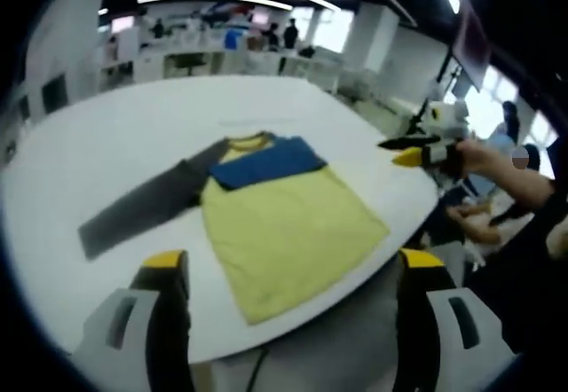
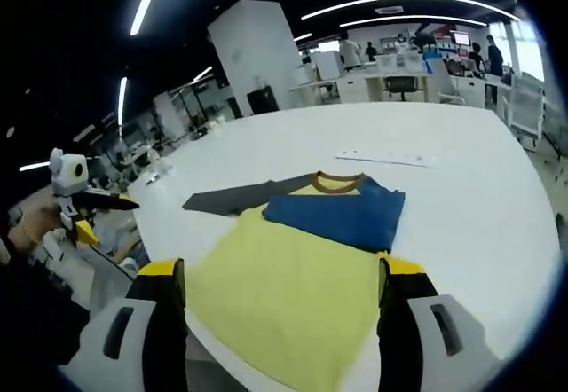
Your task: Fold the garment on the visible template until the final outline fits inside the template.
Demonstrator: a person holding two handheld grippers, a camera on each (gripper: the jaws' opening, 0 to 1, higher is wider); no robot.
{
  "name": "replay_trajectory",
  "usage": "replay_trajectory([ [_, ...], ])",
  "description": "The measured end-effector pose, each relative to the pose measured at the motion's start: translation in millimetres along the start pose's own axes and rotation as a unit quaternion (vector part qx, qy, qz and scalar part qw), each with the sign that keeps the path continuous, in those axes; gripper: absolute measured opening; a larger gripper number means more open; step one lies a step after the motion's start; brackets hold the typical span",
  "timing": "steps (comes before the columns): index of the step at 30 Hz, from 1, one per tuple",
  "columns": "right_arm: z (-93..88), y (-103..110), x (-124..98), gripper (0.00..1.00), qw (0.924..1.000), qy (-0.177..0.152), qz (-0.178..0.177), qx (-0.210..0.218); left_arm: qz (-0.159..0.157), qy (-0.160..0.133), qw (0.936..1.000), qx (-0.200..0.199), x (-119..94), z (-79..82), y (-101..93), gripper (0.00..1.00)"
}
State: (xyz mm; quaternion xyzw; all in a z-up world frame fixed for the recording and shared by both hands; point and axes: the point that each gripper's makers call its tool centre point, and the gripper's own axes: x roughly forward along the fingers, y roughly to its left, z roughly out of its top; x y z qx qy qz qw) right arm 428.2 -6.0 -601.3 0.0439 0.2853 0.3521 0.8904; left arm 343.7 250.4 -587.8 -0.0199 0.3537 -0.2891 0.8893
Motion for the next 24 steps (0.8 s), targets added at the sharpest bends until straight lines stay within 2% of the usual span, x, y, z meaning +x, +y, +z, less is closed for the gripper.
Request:
replay_trajectory([
  [2,5.0,4,-13,0.94,0.9998,-0.018,0.006,0.006,0.003,0.0,1.0,0.001,-1,1.2,0.8,0.93],
  [6,7.2,3,-36,0.99,0.9995,-0.03,0.003,0.01,0.005,0.001,1.0,0.001,-3,1.3,1.4,0.93],
  [12,10.2,-1,-61,1.0,0.999,-0.043,-0.004,0.006,-0.002,-0.003,1.0,-0.004,-4,0.8,-3.3,0.93],
  [17,8.4,-1,-73,1.0,0.9985,-0.053,-0.009,0.008,-0.007,-0.008,0.9999,-0.009,-6,-0.4,-6.8,0.93],
  [24,-7.9,-4,-74,1.0,0.9989,-0.04,-0.013,0.019,-0.001,-0.009,0.9999,-0.014,-9,-3.6,-5.4,0.93],
])
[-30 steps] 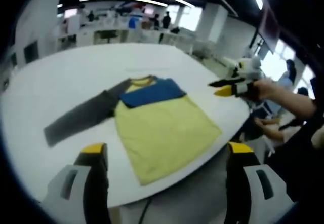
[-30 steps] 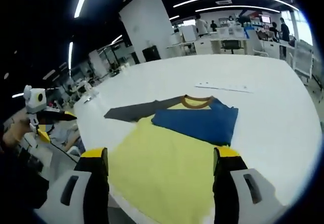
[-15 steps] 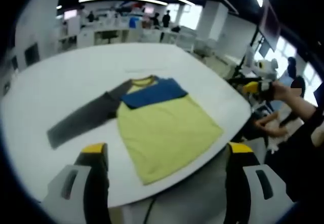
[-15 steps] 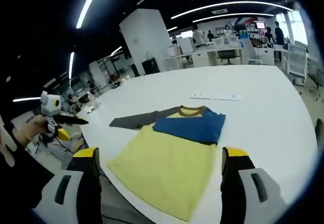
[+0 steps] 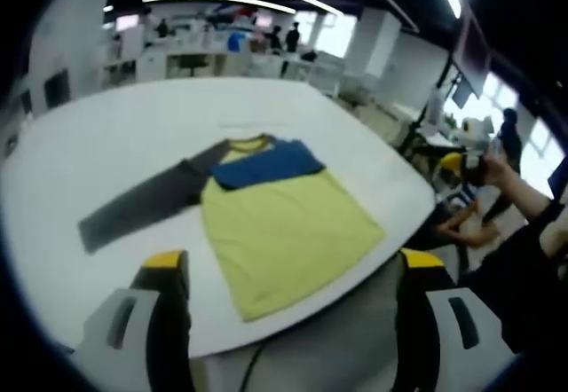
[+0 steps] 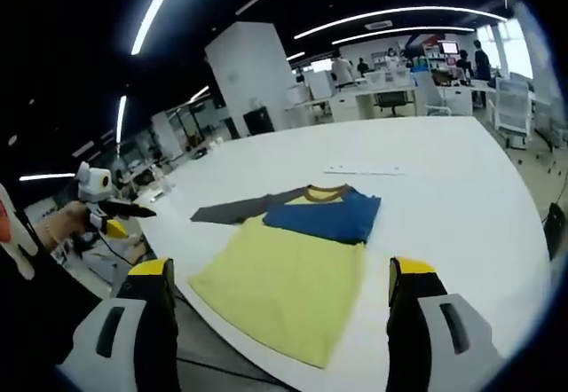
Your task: Fold the garment on the visible template until the final outline fits inside the template.
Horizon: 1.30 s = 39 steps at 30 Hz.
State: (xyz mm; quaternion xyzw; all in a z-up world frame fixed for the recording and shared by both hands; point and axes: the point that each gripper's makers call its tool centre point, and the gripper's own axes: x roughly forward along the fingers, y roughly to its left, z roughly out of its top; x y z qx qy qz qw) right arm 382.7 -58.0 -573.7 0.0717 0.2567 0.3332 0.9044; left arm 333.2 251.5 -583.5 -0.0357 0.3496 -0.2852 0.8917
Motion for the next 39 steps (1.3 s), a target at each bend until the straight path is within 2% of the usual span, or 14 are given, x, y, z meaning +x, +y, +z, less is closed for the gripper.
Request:
replay_trajectory([
  [8,3.8,0,3,1.0,1.0,-0.006,0.003,0.002,0.004,0.005,1.0,-0.004,-1,-4.1,3.2,0.92],
  [14,-2.4,-3,8,1.0,0.9999,0.005,0.002,0.009,0.01,0.004,0.9999,-0.011,-1,-3.8,10.5,0.92],
  [26,-2.0,-3,19,1.0,0.9999,0.015,0.004,0.0,0.018,0.006,0.9996,-0.022,1,-2.5,24.5,0.91],
  [31,-6.6,0,19,1.0,0.9998,0.02,0.007,0.003,0.018,0.008,0.9996,-0.021,2,0.0,27.8,0.91],
  [34,-8.9,-2,17,1.0,0.9998,0.018,0.002,0.008,0.029,0.0,0.9994,-0.021,0,4.4,34.3,0.89],
  [39,-10.4,-3,13,1.0,0.9998,0.015,-0.004,0.01,0.034,0.002,0.9991,-0.025,-1,2.8,43.4,0.86],
])
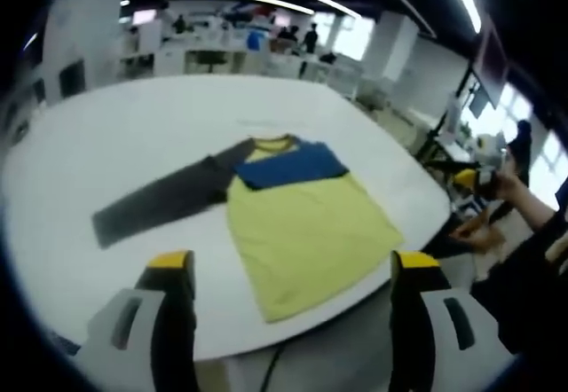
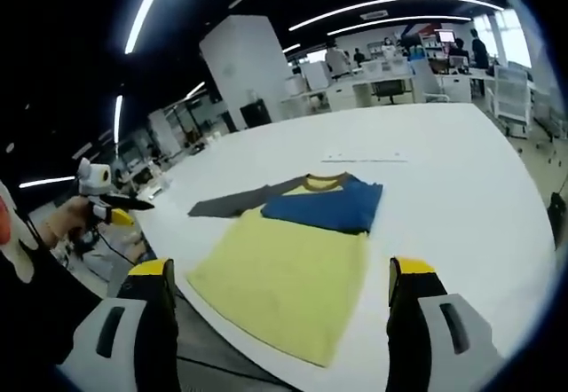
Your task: Fold the garment on the visible template until the final outline fits inside the template.
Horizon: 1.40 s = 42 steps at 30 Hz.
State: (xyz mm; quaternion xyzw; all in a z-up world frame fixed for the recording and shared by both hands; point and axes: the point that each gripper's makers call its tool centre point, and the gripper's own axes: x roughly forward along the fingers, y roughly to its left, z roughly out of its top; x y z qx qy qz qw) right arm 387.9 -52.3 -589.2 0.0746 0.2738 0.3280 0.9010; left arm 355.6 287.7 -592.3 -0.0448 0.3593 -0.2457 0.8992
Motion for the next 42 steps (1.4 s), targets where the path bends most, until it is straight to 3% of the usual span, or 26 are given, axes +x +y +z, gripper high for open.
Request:
replay_trajectory([
  [6,-4.7,-2,-1,1.0,0.9999,0.006,-0.011,-0.001,0.0,0.001,1.0,0.0,-4,4.9,13.0,0.81],
  [25,1.9,-3,12,0.97,0.9996,-0.005,-0.027,-0.001,0.029,-0.001,0.9995,-0.011,-20,32.7,87.8,0.72],
  [38,-0.1,-6,29,0.98,0.9992,0.009,-0.038,0.003,0.06,-0.001,0.997,-0.048,-16,31.9,165.4,0.63],
  [42,4.0,-6,33,0.99,0.9992,0.0,-0.038,0.006,0.068,0.002,0.9961,-0.056,-12,31.1,184.8,0.61],
])
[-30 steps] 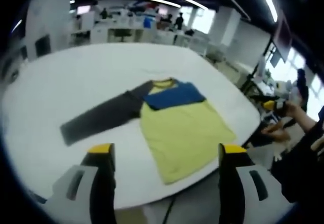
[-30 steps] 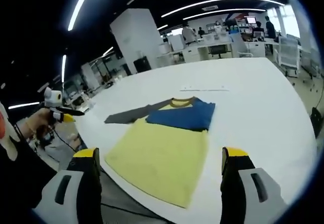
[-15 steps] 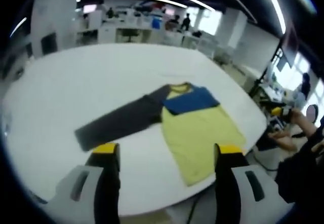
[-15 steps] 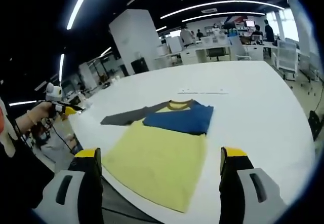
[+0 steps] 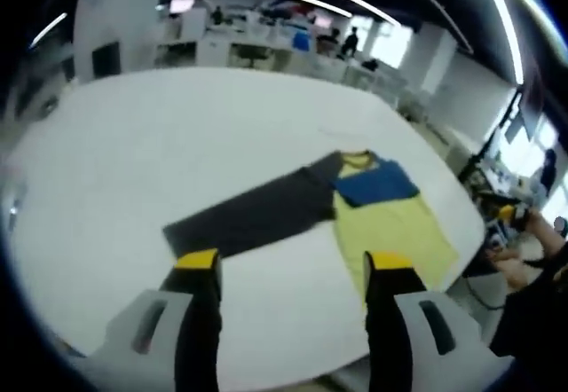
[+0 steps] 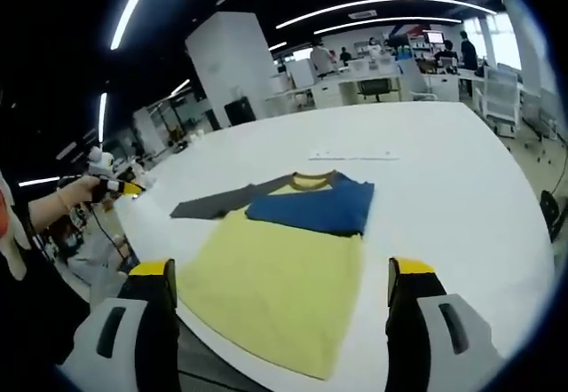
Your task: Fold the garment on the visible template until the final outline fits inside the template.
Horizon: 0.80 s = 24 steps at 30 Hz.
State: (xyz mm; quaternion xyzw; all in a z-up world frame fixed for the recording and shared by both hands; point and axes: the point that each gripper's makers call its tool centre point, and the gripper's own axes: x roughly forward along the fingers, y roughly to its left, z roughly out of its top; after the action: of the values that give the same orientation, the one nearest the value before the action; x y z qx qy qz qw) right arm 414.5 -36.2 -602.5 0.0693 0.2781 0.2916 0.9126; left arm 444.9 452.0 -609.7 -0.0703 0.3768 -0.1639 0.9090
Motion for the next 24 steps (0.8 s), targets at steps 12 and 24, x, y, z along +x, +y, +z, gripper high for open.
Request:
replay_trajectory([
  [12,3.2,0,14,0.99,0.9999,0.004,-0.005,0.008,0.031,0.032,0.9988,-0.018,37,-13.9,70.4,0.52],
  [24,7.2,-1,31,0.99,0.9996,-0.011,0.0,0.028,0.093,0.026,0.9951,0.019,72,-17.7,137.0,0.42],
])
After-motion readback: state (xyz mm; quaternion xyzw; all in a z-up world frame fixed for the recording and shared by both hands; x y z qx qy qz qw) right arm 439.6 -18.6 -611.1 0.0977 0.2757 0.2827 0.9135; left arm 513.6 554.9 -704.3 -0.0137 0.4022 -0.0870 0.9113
